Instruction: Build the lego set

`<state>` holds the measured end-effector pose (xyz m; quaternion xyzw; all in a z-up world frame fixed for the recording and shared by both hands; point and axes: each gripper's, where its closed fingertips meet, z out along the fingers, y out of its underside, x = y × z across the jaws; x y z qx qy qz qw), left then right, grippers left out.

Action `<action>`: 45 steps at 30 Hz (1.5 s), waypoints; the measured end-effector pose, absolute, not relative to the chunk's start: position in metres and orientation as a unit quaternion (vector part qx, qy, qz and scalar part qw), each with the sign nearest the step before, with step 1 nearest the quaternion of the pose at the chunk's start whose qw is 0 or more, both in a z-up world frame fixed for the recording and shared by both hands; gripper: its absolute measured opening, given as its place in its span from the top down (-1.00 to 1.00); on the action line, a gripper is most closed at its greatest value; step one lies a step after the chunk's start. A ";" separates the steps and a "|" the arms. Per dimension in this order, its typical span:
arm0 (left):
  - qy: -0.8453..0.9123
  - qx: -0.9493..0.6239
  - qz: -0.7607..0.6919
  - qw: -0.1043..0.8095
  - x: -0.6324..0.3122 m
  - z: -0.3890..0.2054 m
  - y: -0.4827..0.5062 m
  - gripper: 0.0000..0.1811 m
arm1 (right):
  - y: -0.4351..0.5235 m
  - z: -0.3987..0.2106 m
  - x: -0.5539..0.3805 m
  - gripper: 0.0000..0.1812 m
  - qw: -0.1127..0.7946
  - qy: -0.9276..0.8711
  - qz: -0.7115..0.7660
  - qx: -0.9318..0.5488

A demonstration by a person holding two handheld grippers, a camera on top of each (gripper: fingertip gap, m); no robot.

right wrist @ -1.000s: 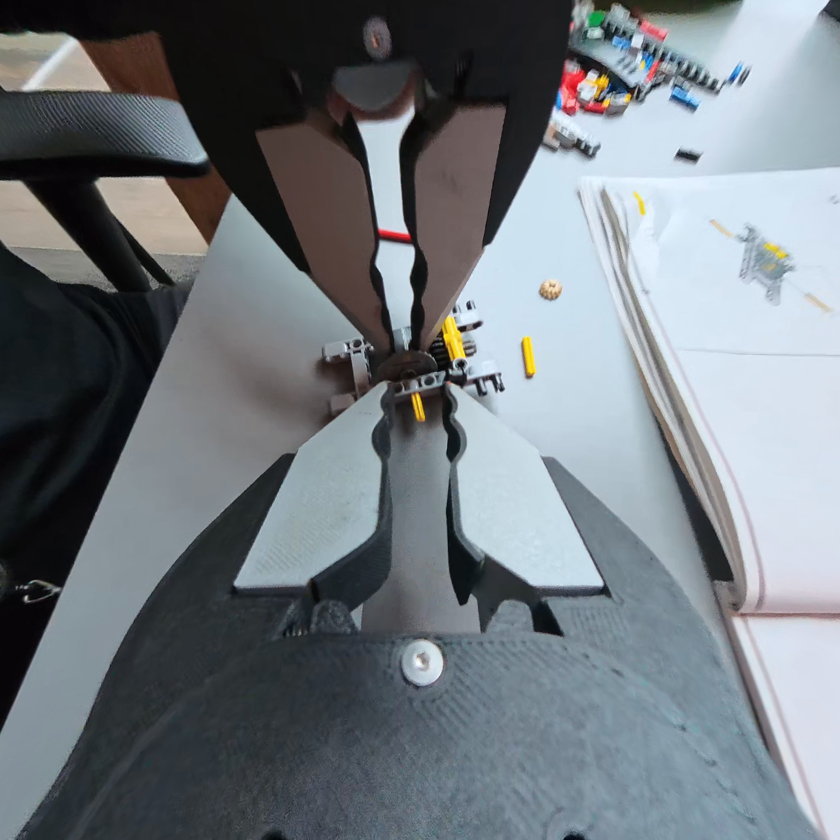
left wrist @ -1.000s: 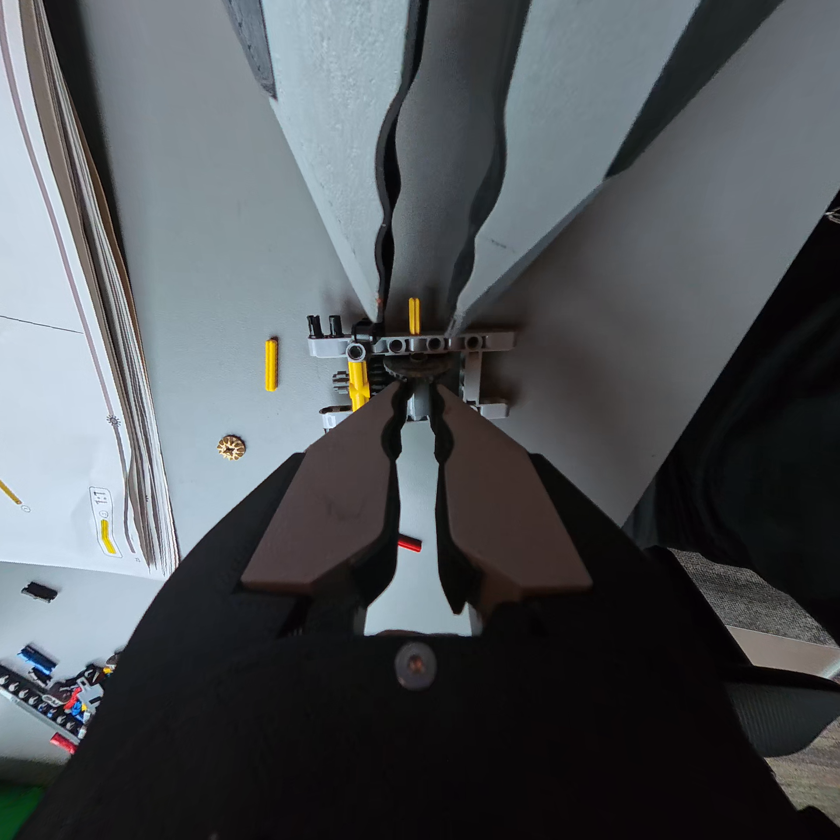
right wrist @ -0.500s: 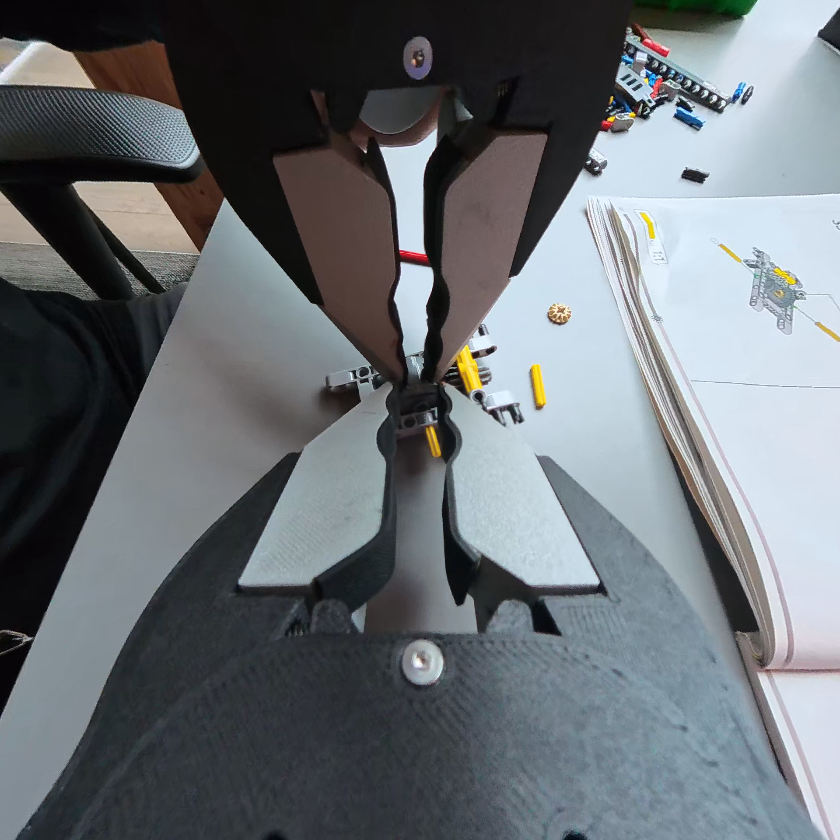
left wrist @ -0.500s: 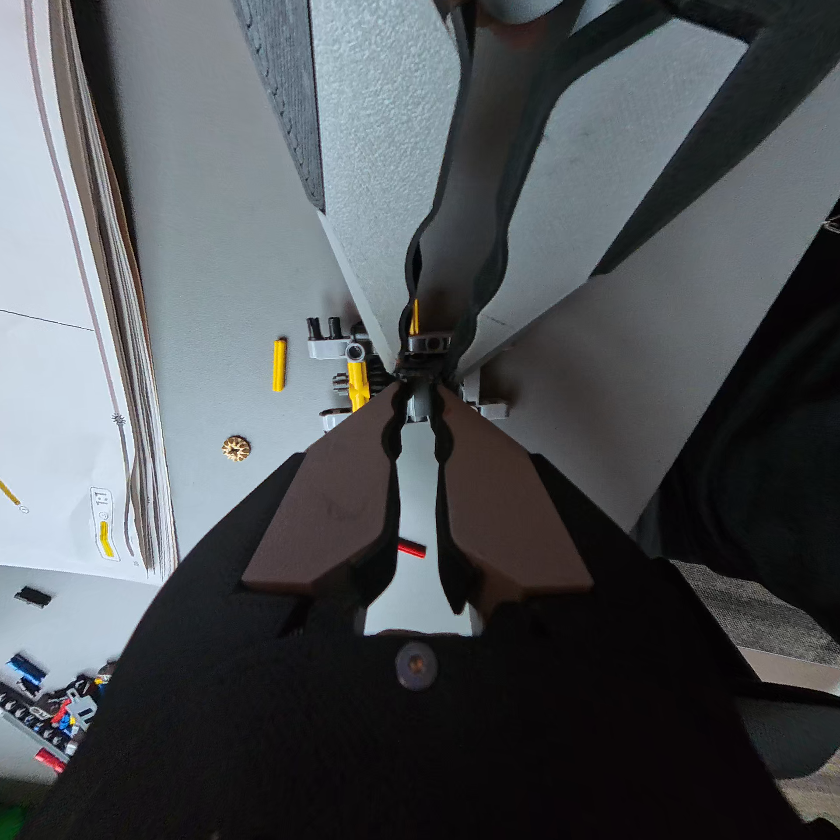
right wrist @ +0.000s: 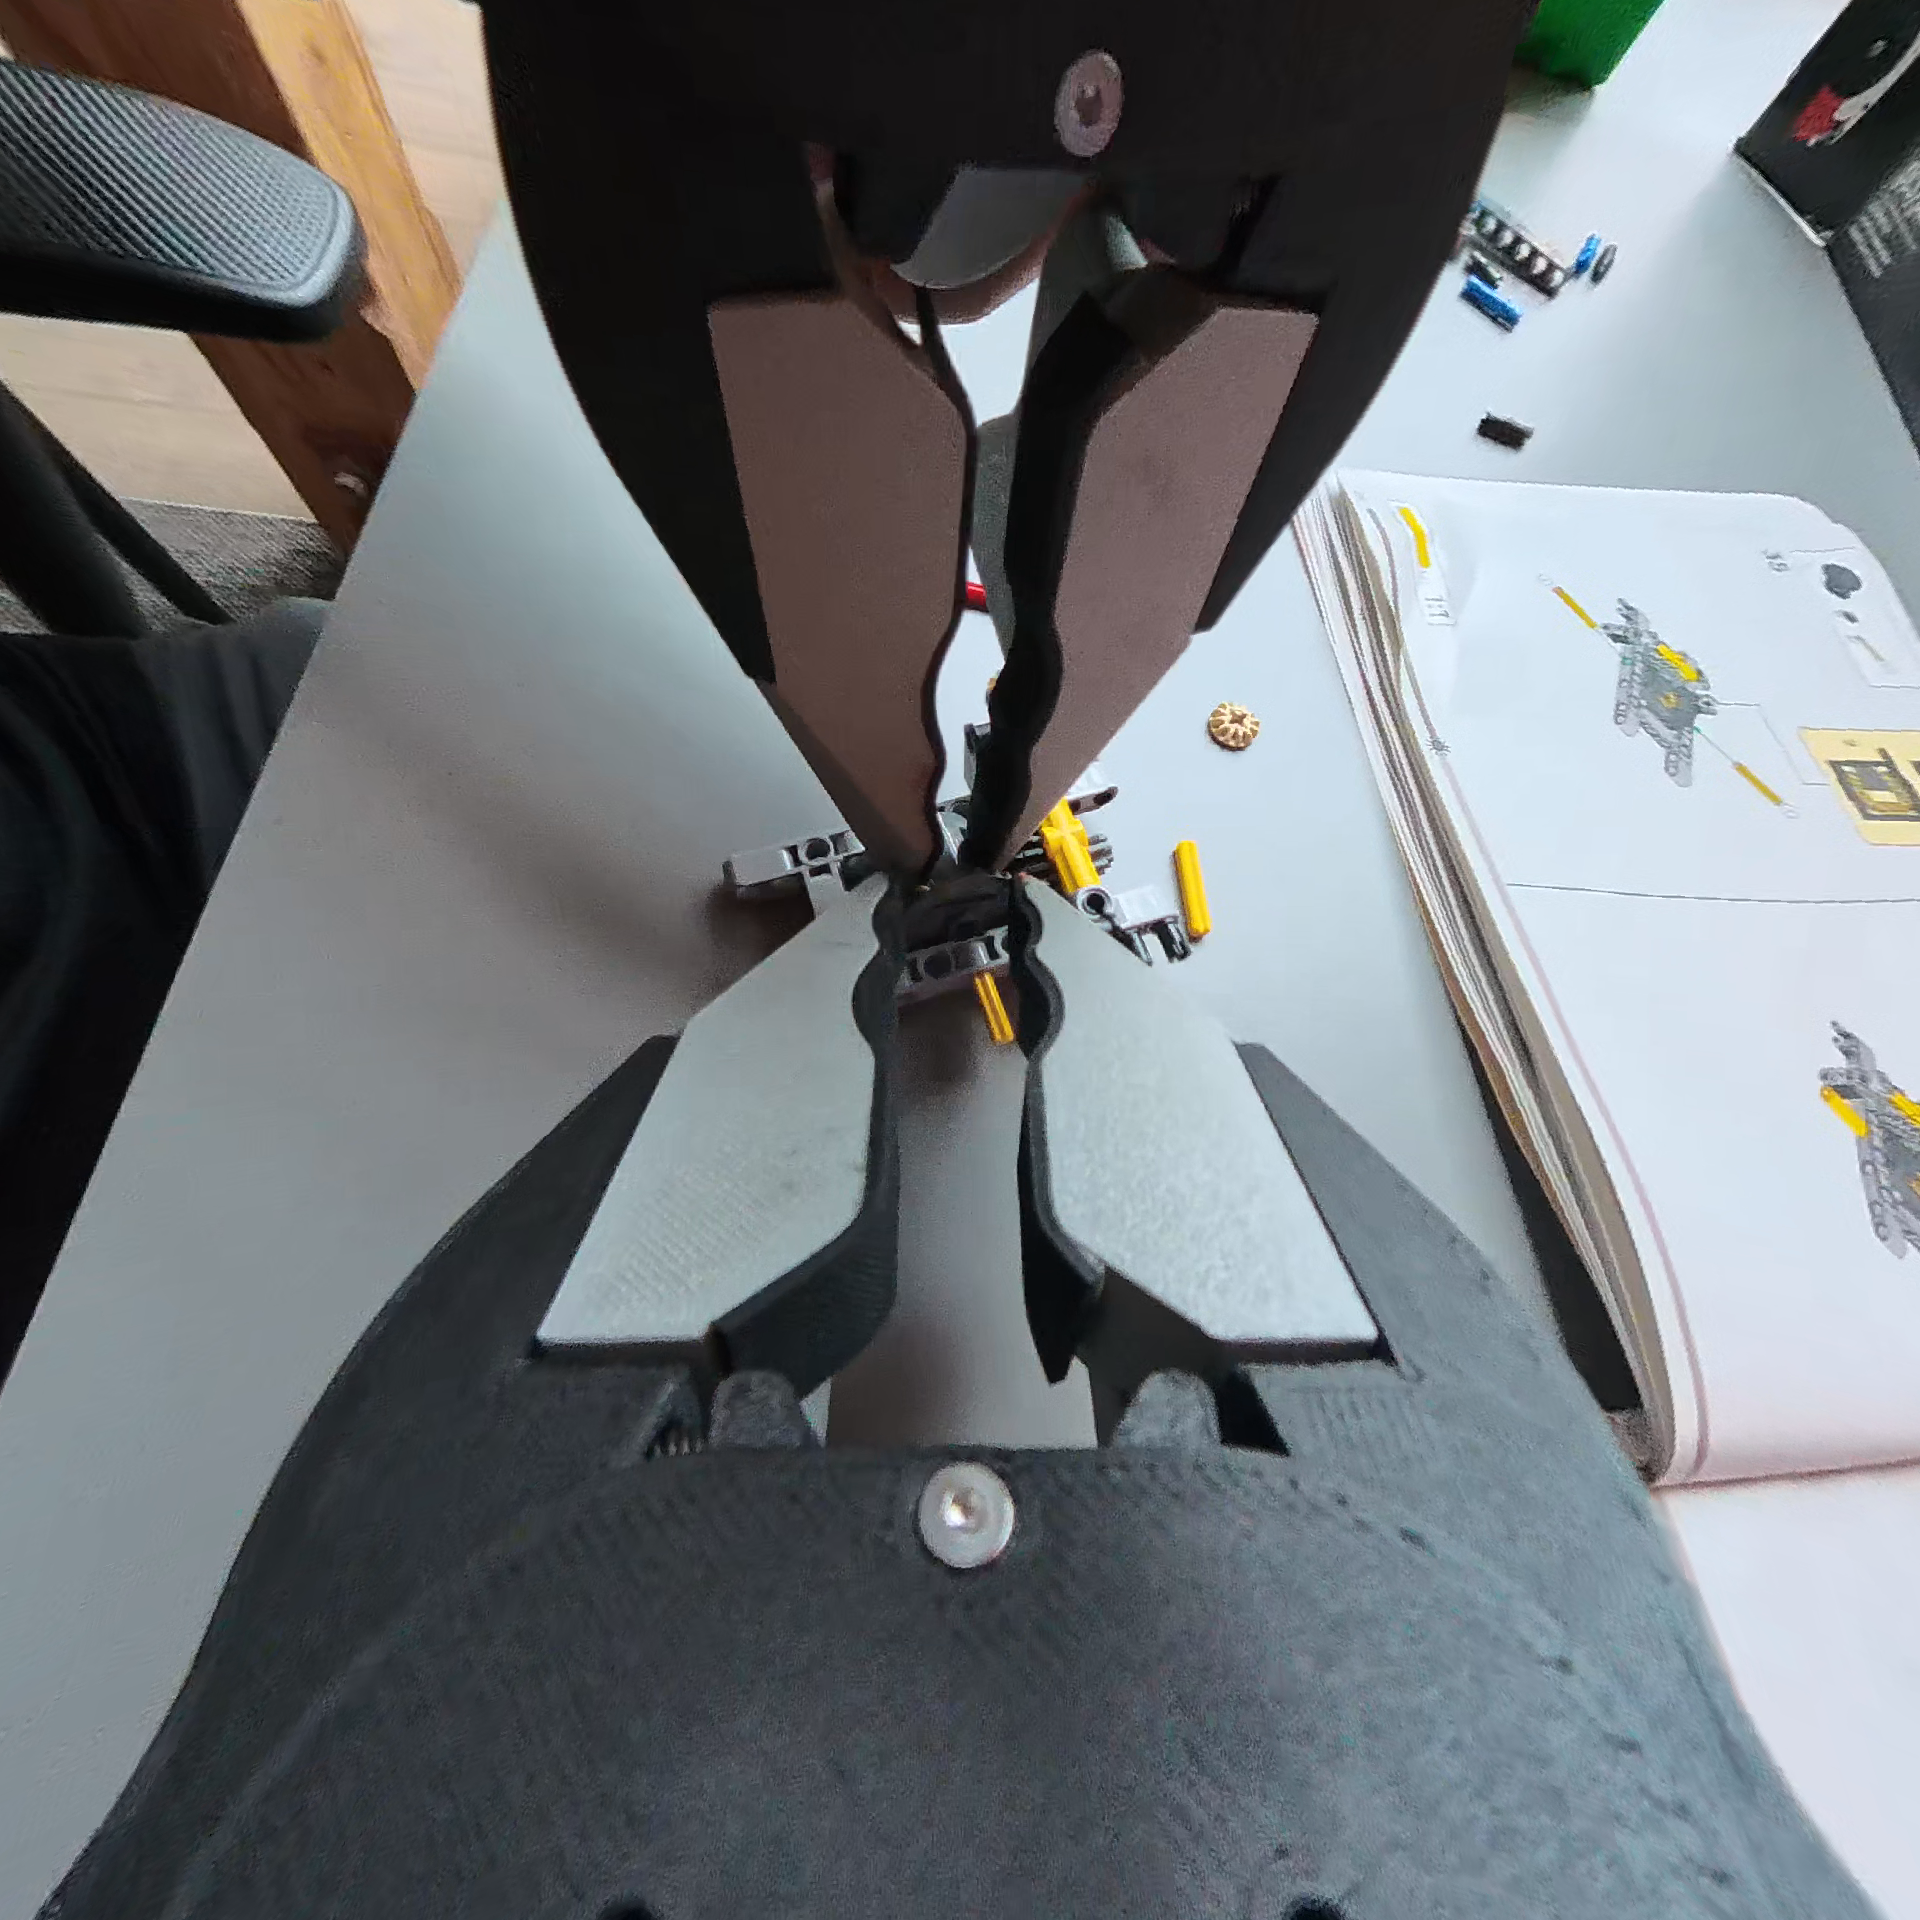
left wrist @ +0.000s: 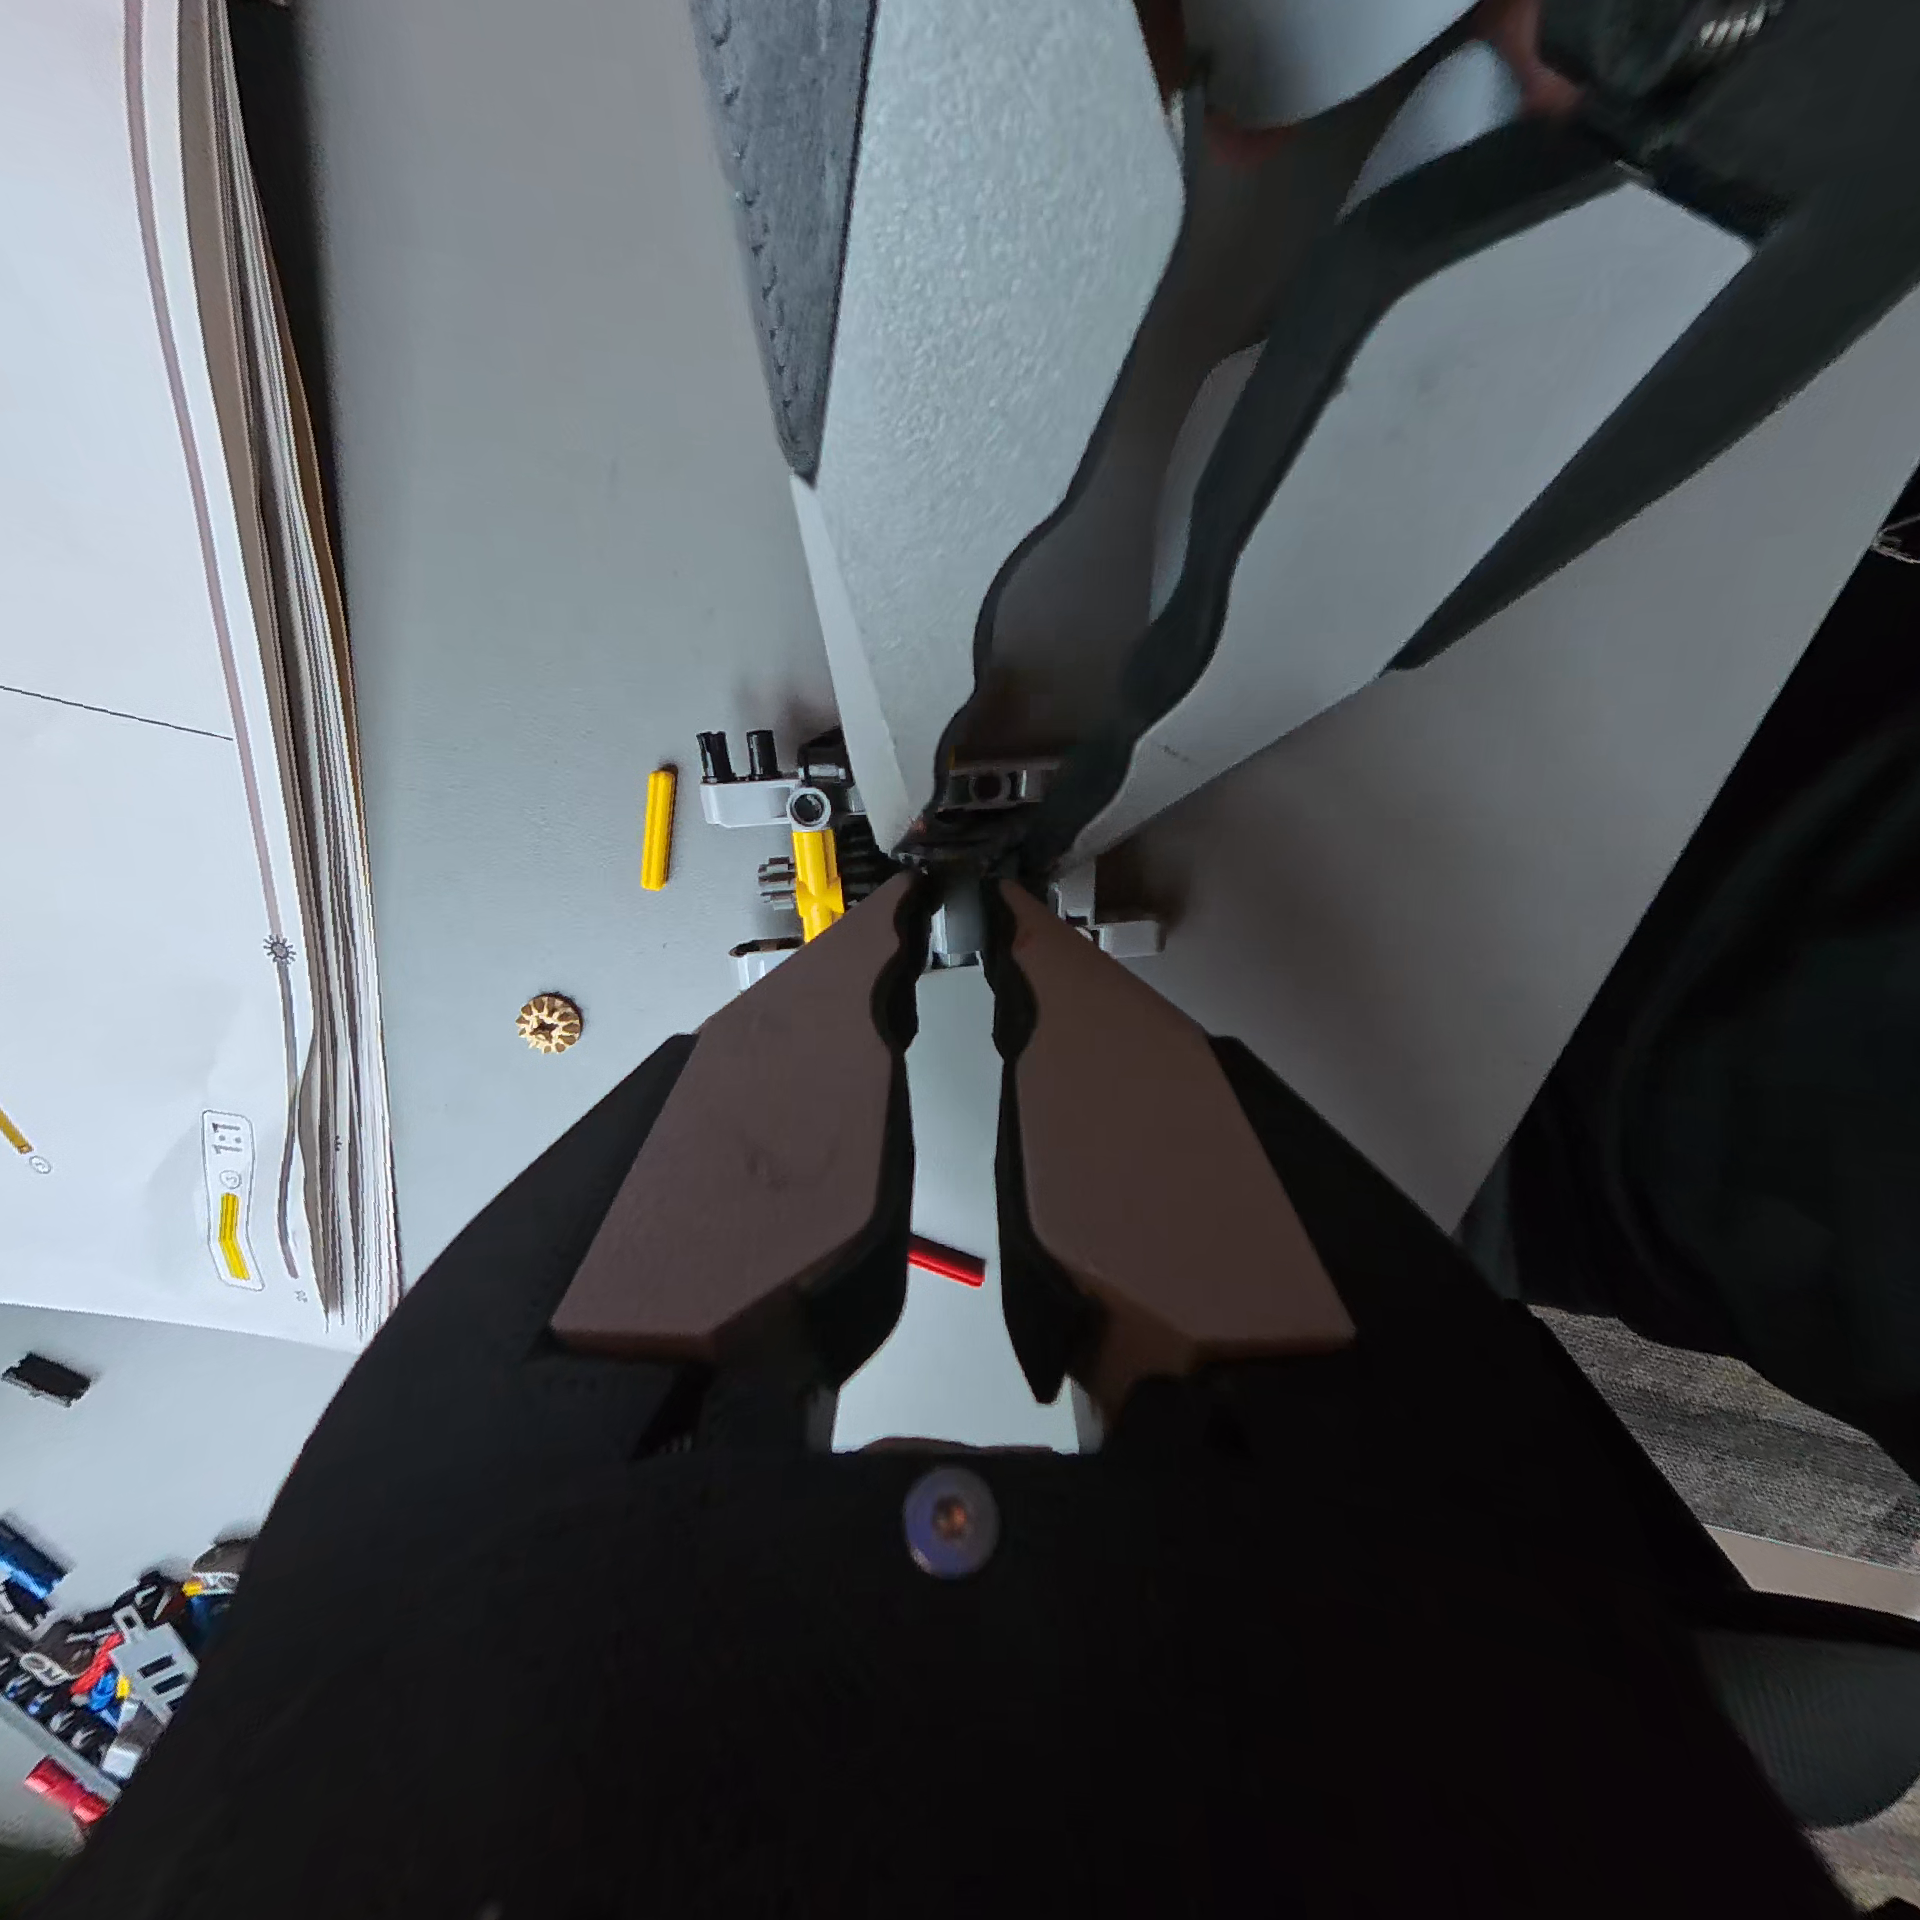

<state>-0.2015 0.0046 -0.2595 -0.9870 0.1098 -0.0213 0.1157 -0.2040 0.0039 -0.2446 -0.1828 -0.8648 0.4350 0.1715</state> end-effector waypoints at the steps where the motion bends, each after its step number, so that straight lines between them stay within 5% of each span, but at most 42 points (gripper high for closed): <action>1: 0.111 -0.987 -0.020 0.115 -0.202 -0.260 0.004 0.92 | 0.004 -0.244 -0.204 0.83 0.180 -0.866 0.432 -0.178; 8: 0.121 -0.986 -0.020 0.115 -0.202 -0.260 0.004 0.92 | 0.000 -0.238 -0.198 0.98 0.205 -0.865 0.442 -0.119; 45: 0.147 -0.982 0.001 0.120 -0.206 -0.261 0.005 0.92 | 0.007 -0.230 -0.208 1.00 0.187 -0.848 0.476 -0.140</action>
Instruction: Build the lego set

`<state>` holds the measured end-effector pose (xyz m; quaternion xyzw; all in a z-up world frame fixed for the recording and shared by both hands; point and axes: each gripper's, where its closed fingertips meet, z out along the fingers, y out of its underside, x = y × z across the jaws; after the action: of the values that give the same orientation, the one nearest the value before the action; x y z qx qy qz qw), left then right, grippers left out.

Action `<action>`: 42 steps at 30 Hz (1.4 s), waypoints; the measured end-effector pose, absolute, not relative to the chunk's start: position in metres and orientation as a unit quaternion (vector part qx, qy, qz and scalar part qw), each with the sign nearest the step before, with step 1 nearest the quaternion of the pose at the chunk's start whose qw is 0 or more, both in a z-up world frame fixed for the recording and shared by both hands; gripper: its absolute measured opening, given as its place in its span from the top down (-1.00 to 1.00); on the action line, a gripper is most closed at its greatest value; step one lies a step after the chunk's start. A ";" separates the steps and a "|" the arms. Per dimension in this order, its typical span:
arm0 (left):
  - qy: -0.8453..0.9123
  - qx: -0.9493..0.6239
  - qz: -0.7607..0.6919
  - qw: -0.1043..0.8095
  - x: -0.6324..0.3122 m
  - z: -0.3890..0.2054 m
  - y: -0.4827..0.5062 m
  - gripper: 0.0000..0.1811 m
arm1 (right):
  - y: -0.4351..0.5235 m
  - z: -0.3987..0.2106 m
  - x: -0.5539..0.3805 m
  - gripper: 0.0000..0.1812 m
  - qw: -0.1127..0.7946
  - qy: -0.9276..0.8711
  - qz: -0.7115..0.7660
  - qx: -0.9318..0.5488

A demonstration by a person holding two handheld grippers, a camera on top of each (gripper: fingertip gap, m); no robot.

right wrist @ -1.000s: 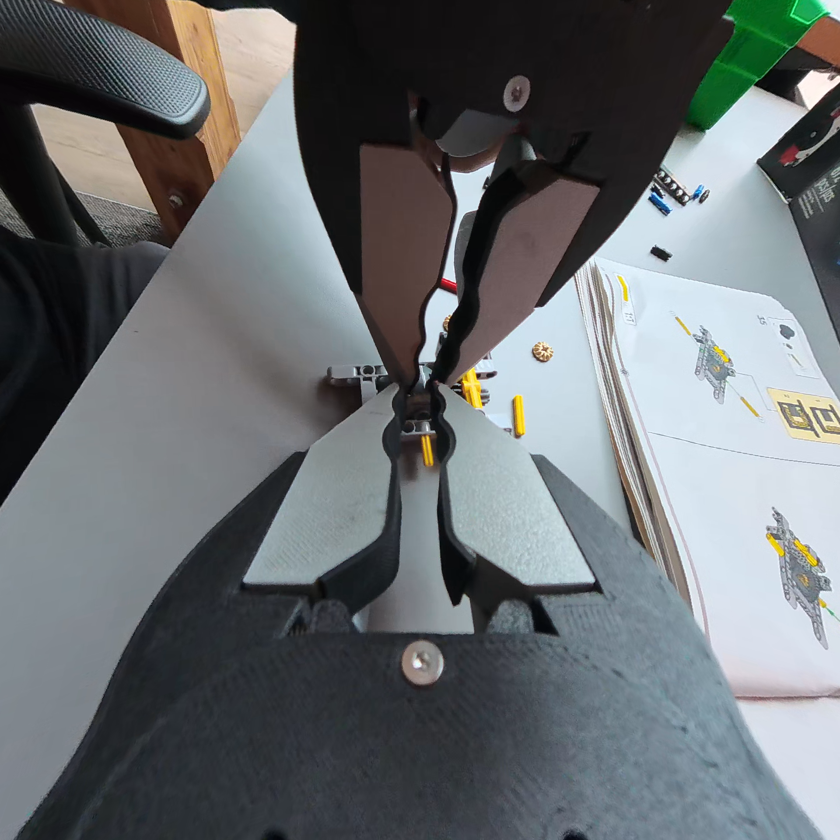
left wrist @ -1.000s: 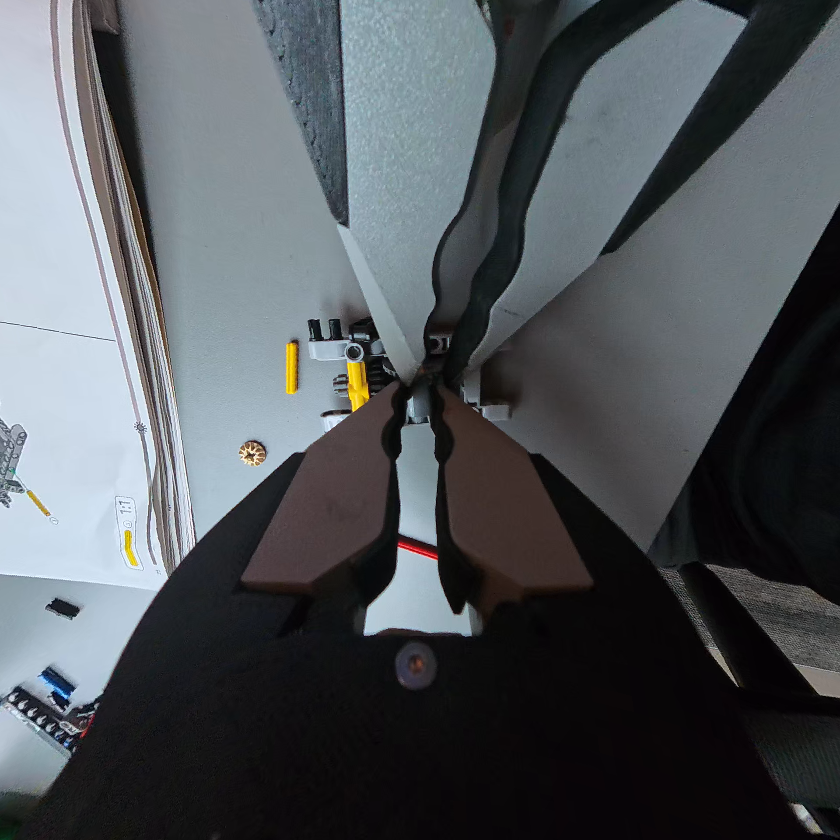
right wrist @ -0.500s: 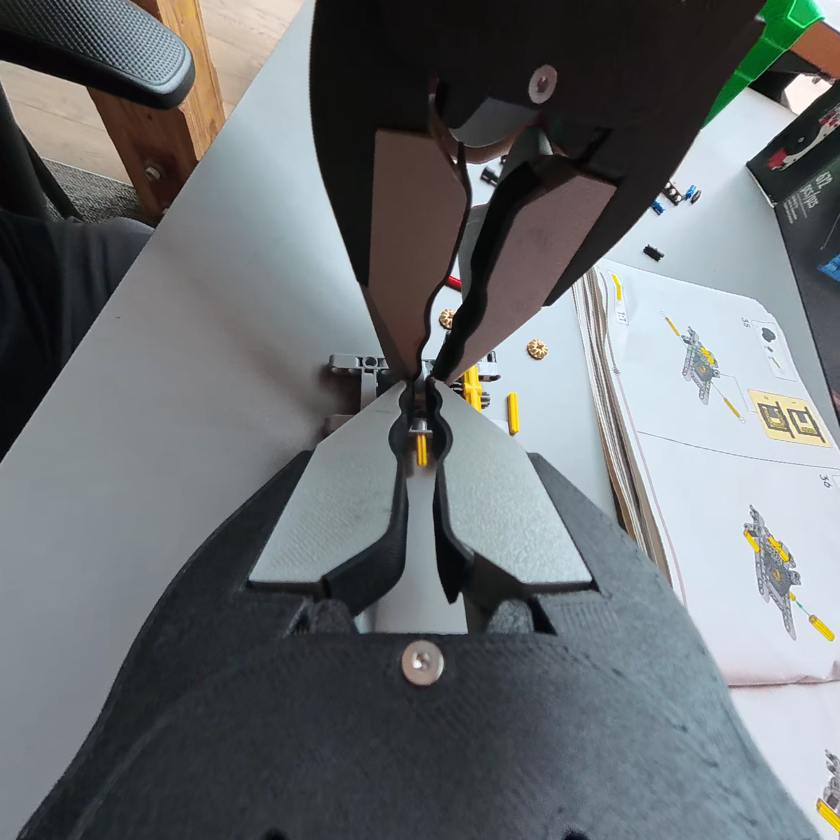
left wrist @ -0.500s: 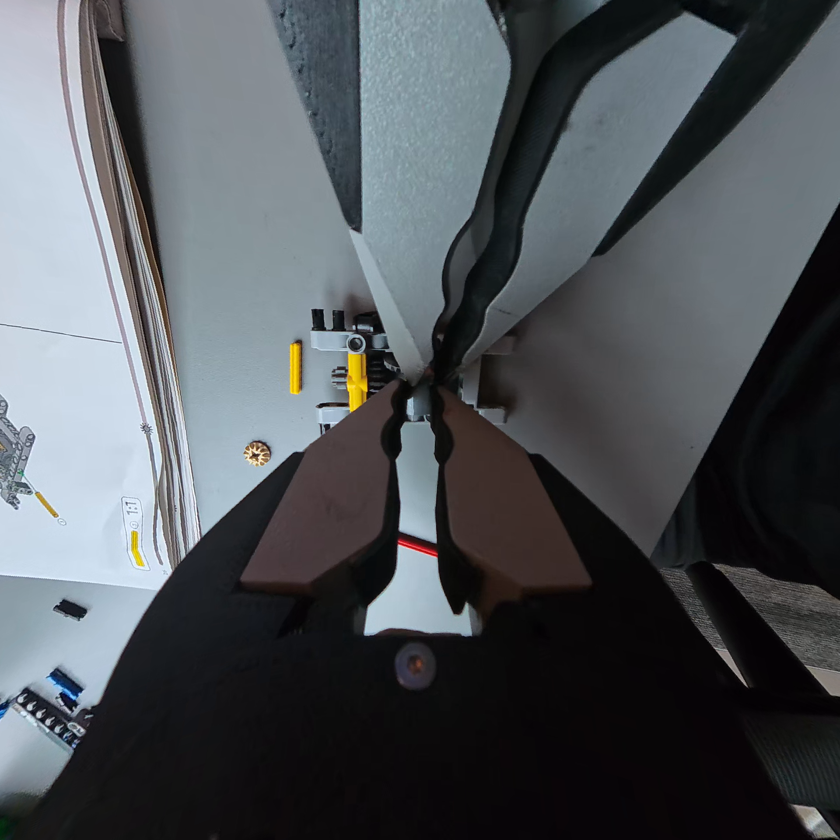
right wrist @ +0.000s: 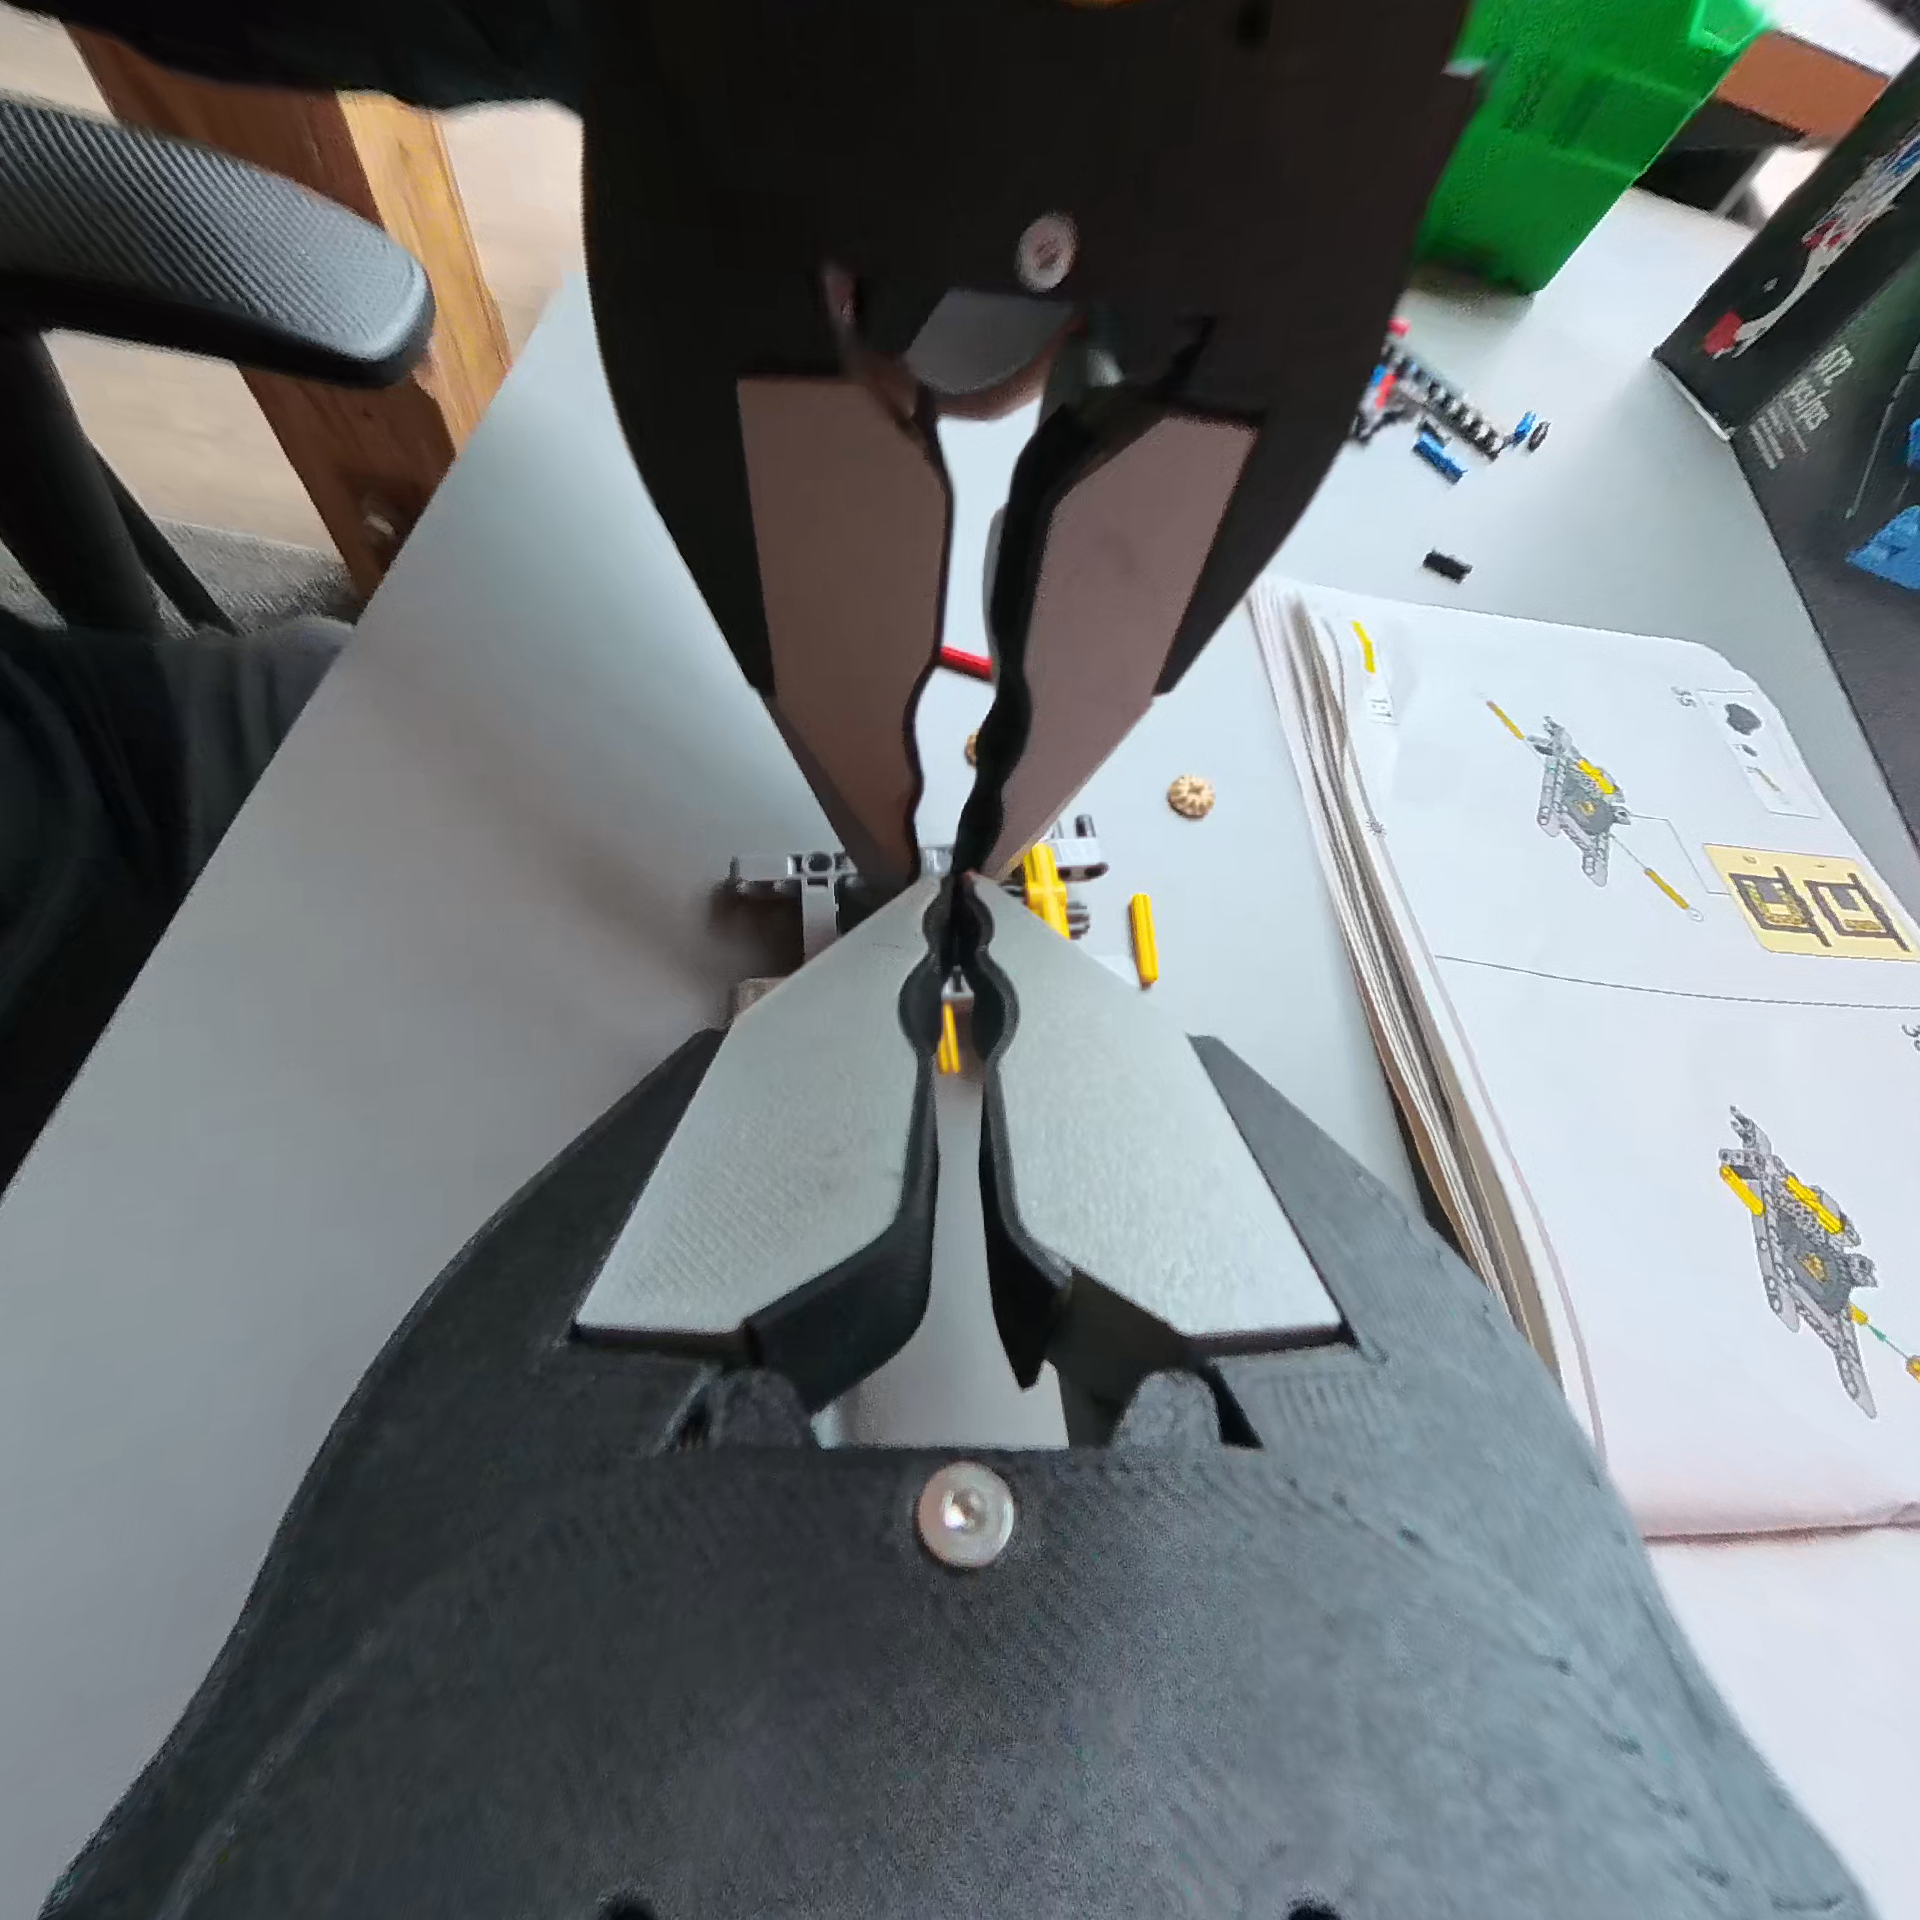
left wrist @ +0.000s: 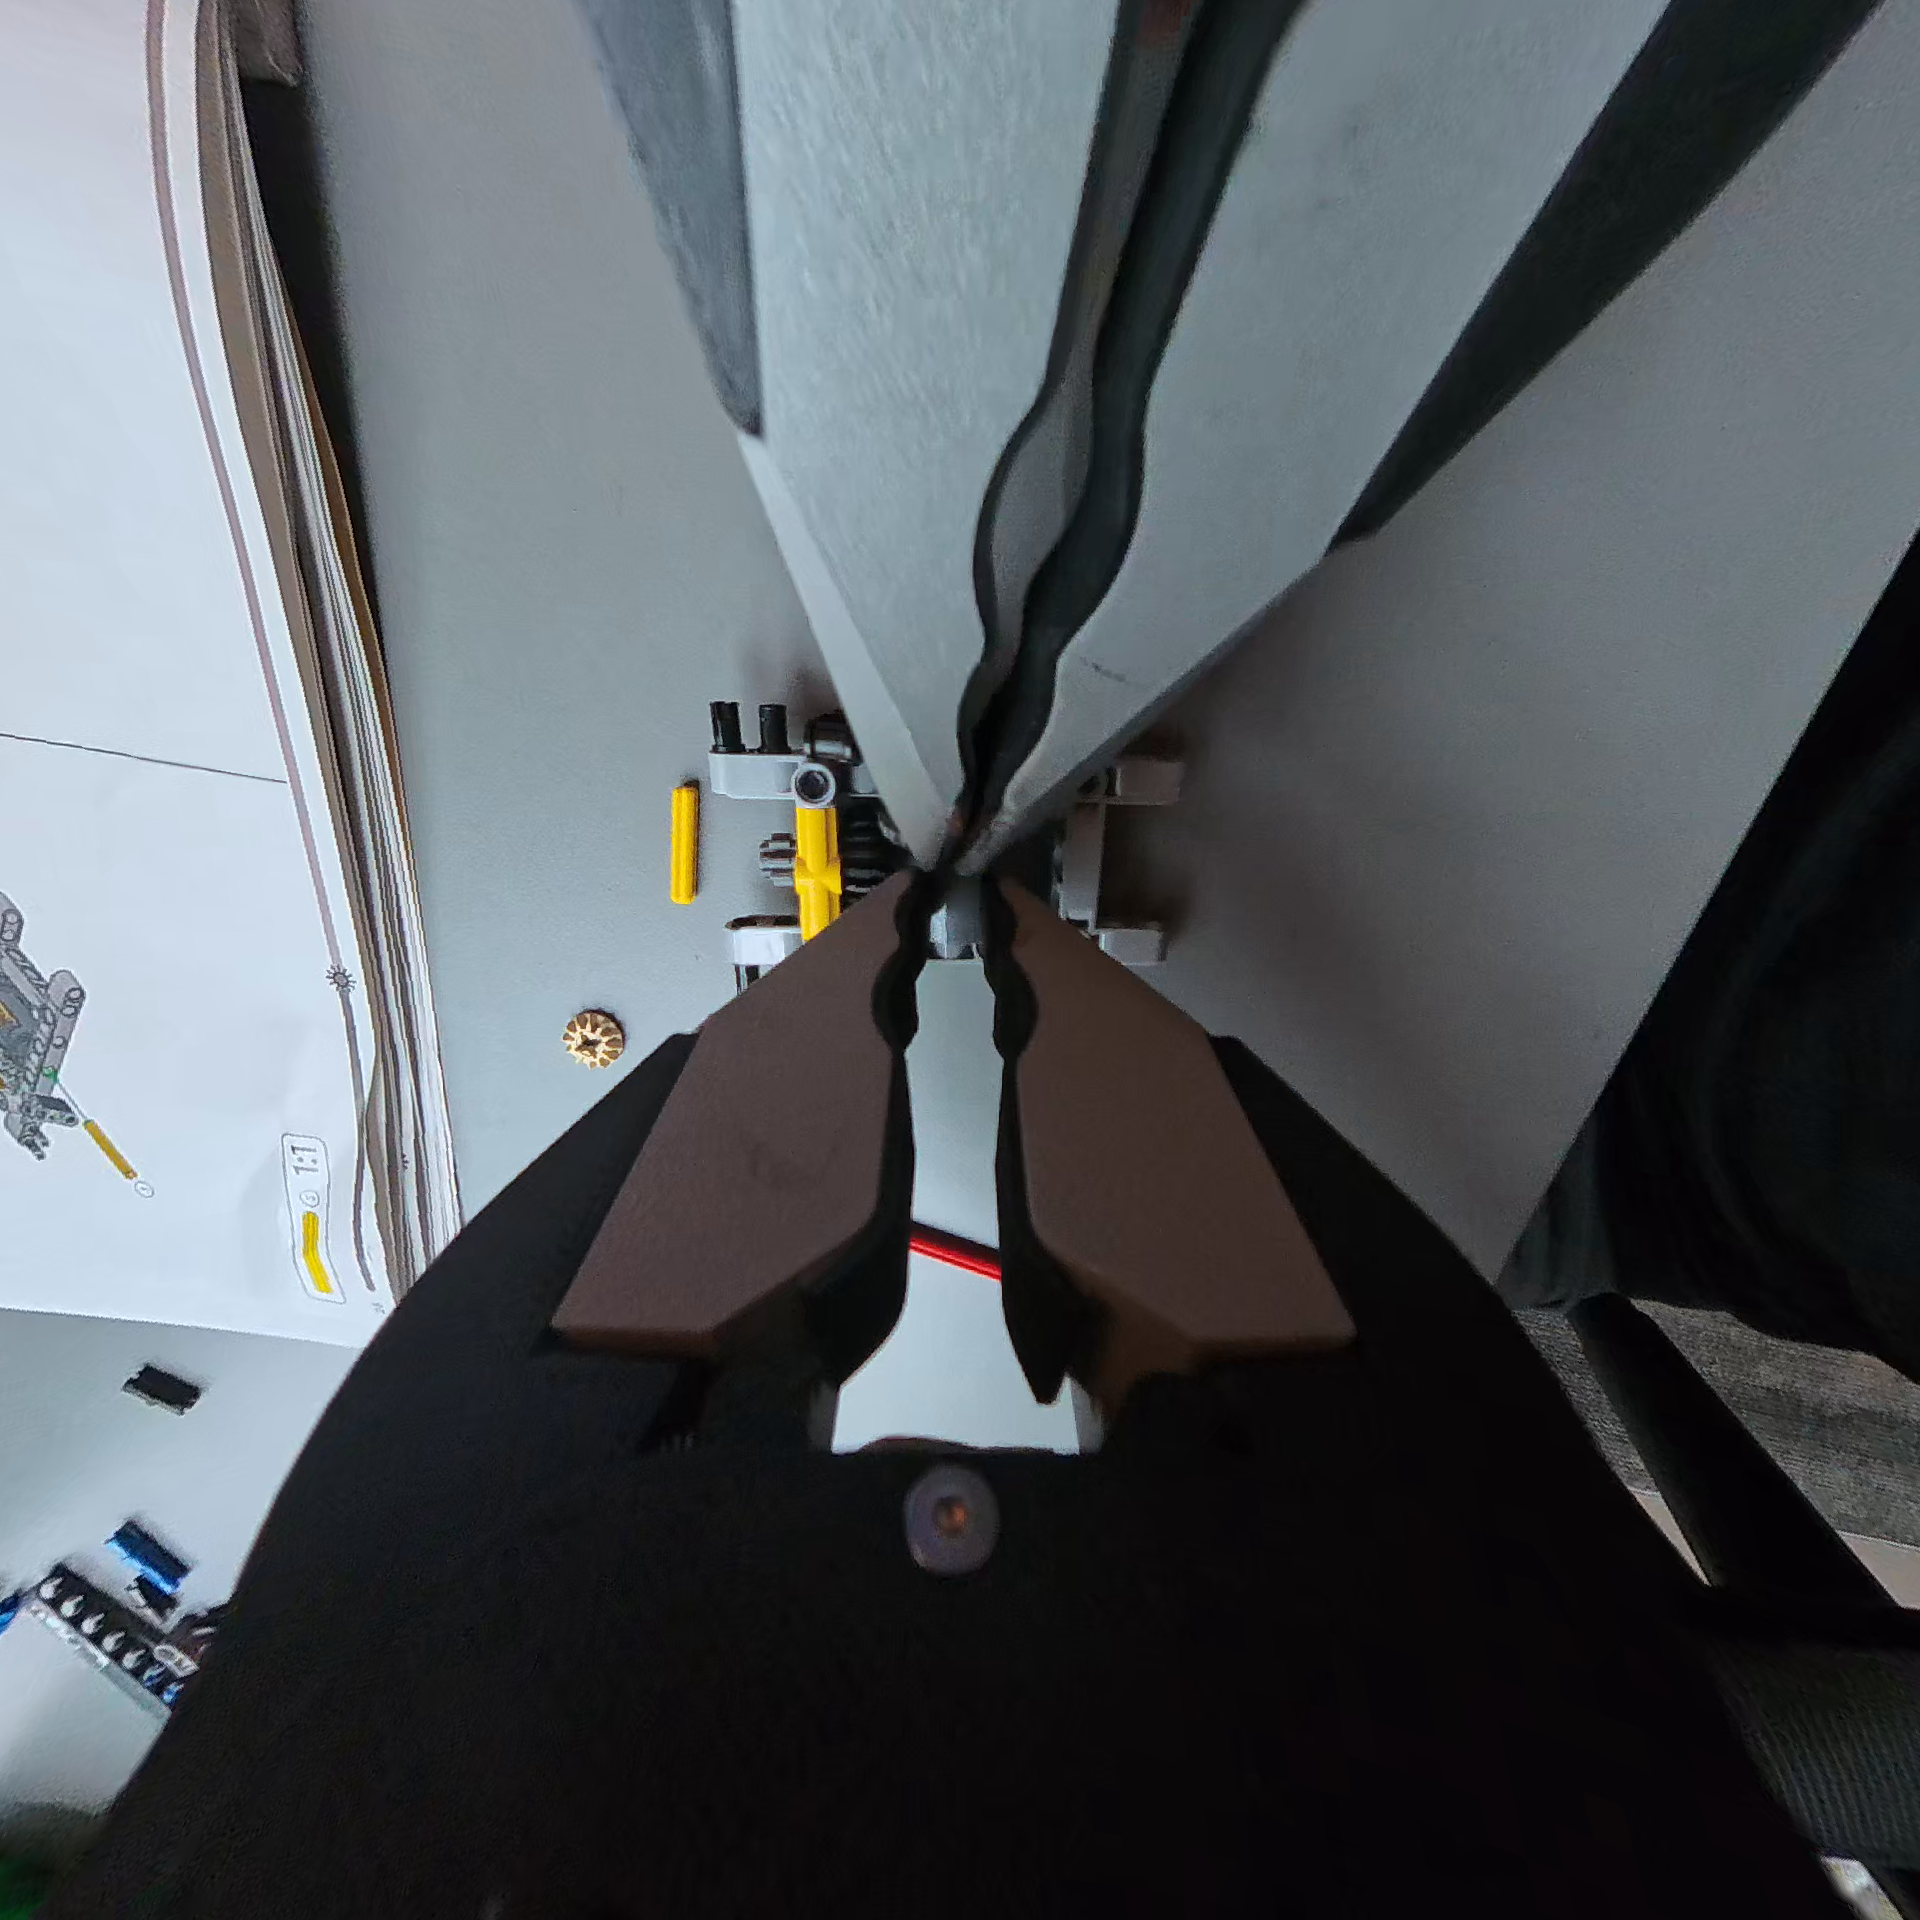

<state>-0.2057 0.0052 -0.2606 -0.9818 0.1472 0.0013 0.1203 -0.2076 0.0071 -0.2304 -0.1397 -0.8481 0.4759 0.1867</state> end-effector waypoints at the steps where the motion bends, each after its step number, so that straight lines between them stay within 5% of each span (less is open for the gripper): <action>1: 0.149 -0.982 0.002 0.119 -0.206 -0.261 0.005 0.92 | 0.009 -0.226 -0.208 1.00 0.181 -0.842 0.488 -0.145; 9: 0.149 -0.983 0.001 0.109 -0.207 -0.261 0.005 0.92 | 0.024 -0.235 -0.200 0.80 0.151 -0.859 0.466 -0.146; 16: 0.149 -0.983 0.013 0.109 -0.210 -0.261 0.004 0.92 | 0.014 -0.252 -0.198 0.85 0.225 -0.888 0.391 -0.090; 20: 0.149 -0.983 0.015 0.108 -0.212 -0.261 0.003 0.92 | 0.007 -0.248 -0.193 0.65 0.226 -0.884 0.400 -0.083; 29: 0.143 -0.983 0.005 0.115 -0.212 -0.261 0.004 0.92 | 0.001 -0.229 -0.199 0.64 0.277 -0.862 0.419 -0.062; 33: 0.143 -0.982 -0.001 0.121 -0.212 -0.261 0.005 0.92 | 0.001 -0.243 -0.209 0.85 0.292 -0.873 0.386 -0.065; 42: 0.156 -0.979 0.000 0.131 -0.218 -0.249 -0.011 0.71 | 0.006 -0.244 -0.214 0.86 0.287 -0.867 0.398 -0.088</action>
<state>-0.2175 -0.0112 -0.2493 -0.9790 0.1557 0.0002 0.1312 -0.2144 0.0056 -0.2437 -0.0885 -0.8669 0.3976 0.2874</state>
